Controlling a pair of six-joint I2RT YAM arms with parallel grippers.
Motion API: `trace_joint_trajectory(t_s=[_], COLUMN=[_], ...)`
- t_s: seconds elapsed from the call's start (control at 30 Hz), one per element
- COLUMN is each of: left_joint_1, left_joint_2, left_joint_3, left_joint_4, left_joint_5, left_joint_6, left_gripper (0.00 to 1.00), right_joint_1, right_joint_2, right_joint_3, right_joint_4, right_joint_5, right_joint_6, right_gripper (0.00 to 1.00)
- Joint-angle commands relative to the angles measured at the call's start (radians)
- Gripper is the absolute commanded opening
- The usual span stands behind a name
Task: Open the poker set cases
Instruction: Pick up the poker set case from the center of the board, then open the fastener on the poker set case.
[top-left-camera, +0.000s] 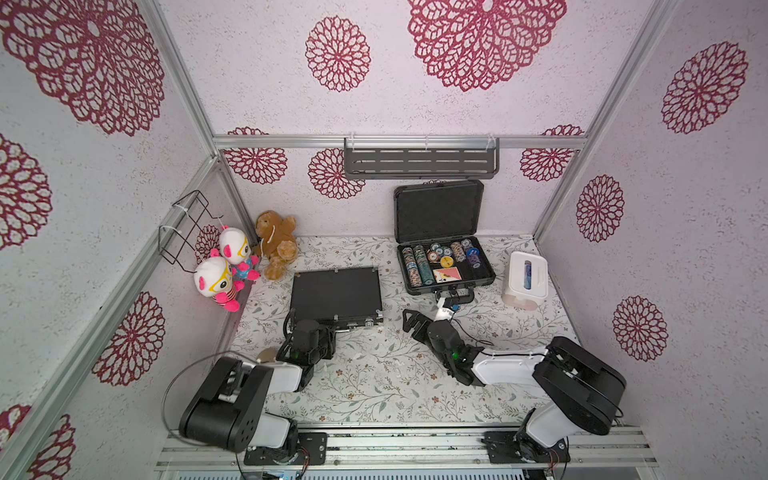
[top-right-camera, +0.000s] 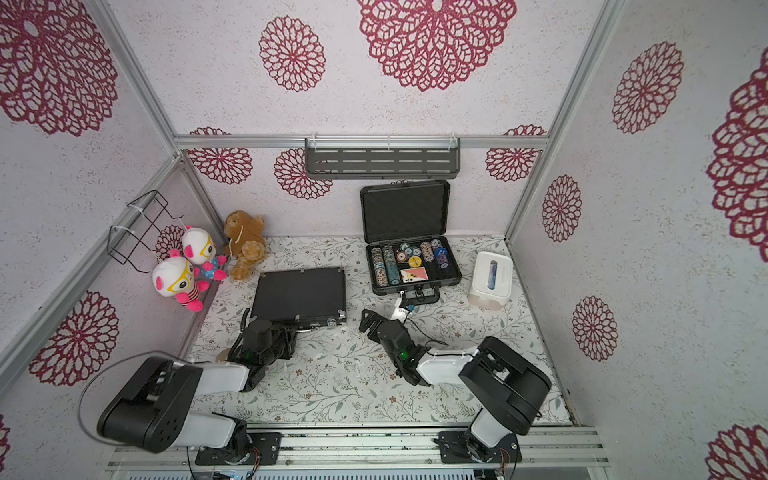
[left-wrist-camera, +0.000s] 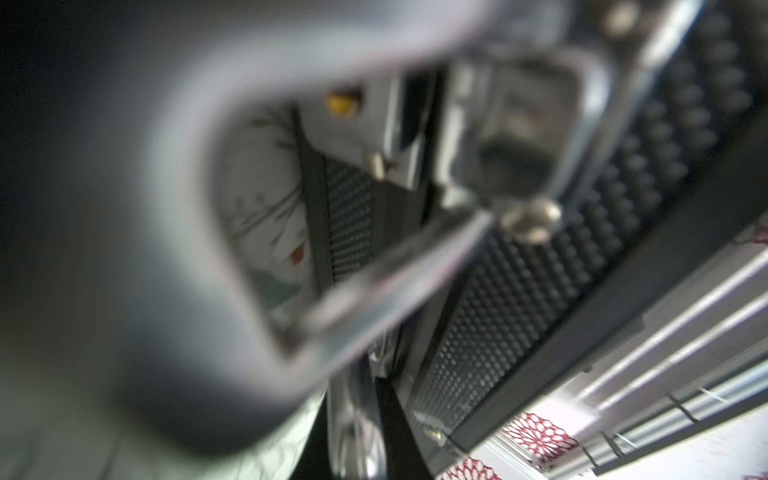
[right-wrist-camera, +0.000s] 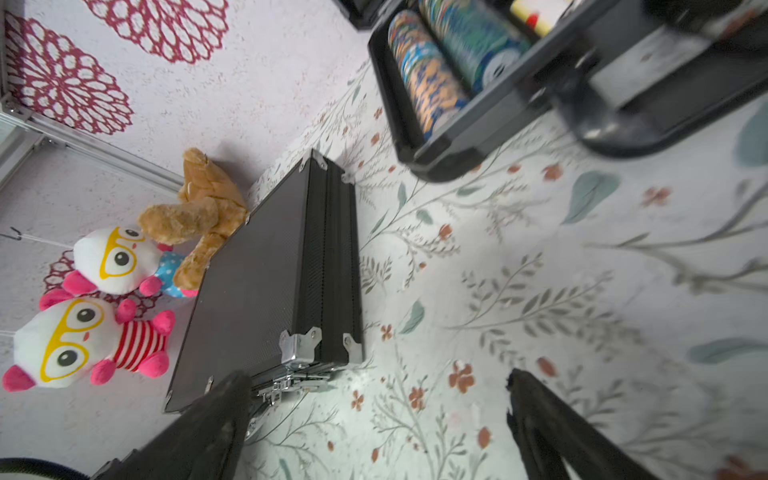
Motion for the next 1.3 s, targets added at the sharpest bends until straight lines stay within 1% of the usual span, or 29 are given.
trace_joint_trajectory(t_s=[0.0, 0.03, 0.1, 0.17, 0.23, 0.37, 0.5, 0.6, 0.73, 0.8, 1.0, 1.07, 1.27], left_joint_1=[-0.021, -0.021, -0.021, -0.021, -0.021, -0.021, -0.027, -0.027, -0.042, -0.052, -0.088, -0.094, -0.106], left_joint_2=[-0.230, -0.283, -0.348, -0.391, -0.402, -0.352, -0.264, -0.188, -0.097, -0.074, -0.077, -0.081, -0.086], left_joint_3=[0.132, 0.149, 0.154, 0.144, 0.141, 0.166, 0.240, 0.279, 0.292, 0.300, 0.313, 0.325, 0.320], left_joint_4=[-0.279, -0.347, -0.418, -0.423, -0.413, -0.344, -0.302, -0.233, -0.091, -0.059, -0.058, -0.075, -0.082], left_joint_5=[-0.109, -0.144, -0.198, -0.223, -0.226, -0.196, -0.165, -0.121, -0.077, -0.072, -0.121, -0.127, -0.130], left_joint_6=[0.060, 0.063, 0.052, 0.032, 0.023, 0.017, 0.035, 0.030, -0.019, -0.036, -0.067, -0.066, -0.078], left_gripper=[0.00, 0.00, 0.00, 0.00, 0.00, 0.00, 0.00, 0.00, 0.00, 0.00, 0.00, 0.00, 0.00], right_joint_1=[0.043, 0.052, 0.067, 0.079, 0.098, 0.146, 0.189, 0.208, 0.218, 0.218, 0.207, 0.208, 0.187], right_joint_2=[0.061, 0.086, 0.129, 0.167, 0.196, 0.226, 0.259, 0.292, 0.326, 0.339, 0.405, 0.428, 0.457], right_joint_3=[0.067, 0.075, 0.086, 0.104, 0.133, 0.150, 0.144, 0.153, 0.169, 0.180, 0.204, 0.216, 0.241], right_joint_4=[0.144, 0.177, 0.247, 0.290, 0.293, 0.302, 0.337, 0.362, 0.388, 0.390, 0.468, 0.492, 0.513], right_joint_5=[0.001, 0.006, 0.008, 0.005, 0.009, 0.061, 0.111, 0.132, 0.154, 0.161, 0.213, 0.235, 0.277], right_joint_6=[0.126, 0.142, 0.174, 0.192, 0.210, 0.286, 0.419, 0.485, 0.499, 0.498, 0.564, 0.583, 0.632], right_gripper=[0.97, 0.96, 0.94, 0.91, 0.90, 0.88, 0.86, 0.84, 0.81, 0.81, 0.77, 0.75, 0.72])
